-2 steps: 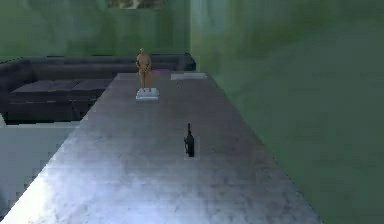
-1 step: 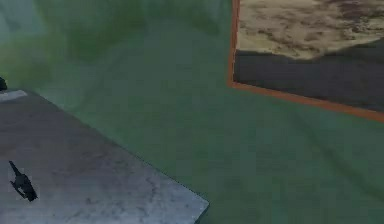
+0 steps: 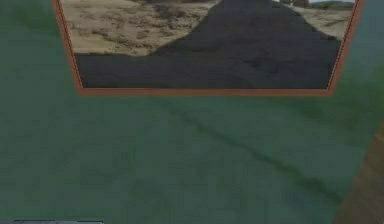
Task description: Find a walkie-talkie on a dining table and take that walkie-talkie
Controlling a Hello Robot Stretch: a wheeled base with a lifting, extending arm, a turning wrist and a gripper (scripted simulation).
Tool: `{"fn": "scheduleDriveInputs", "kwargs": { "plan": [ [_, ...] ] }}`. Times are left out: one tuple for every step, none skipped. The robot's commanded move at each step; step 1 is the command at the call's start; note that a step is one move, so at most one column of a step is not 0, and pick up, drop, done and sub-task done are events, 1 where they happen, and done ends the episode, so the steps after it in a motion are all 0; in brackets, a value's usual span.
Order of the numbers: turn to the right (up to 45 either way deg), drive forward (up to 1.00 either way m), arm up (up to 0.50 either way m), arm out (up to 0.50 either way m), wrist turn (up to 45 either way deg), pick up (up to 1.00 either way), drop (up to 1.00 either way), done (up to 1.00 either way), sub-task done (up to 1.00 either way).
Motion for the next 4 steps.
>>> {"fn": "scheduleDriveInputs", "kwargs": {
  "plan": [
    [0.0, 0.1, 0.0, 0.0, 0.0, 0.0, 0.0, 0.0, 0.0],
    [-45.0, 0.0, 0.0, 0.0, 0.0, 0.0, 0.0, 0.0, 0.0],
    [-45.0, 0.0, 0.0, 0.0, 0.0, 0.0, 0.0, 0.0, 0.0],
    [-45.0, 0.0, 0.0, 0.0, 0.0, 0.0, 0.0, 0.0, 0.0]
  ]
}}
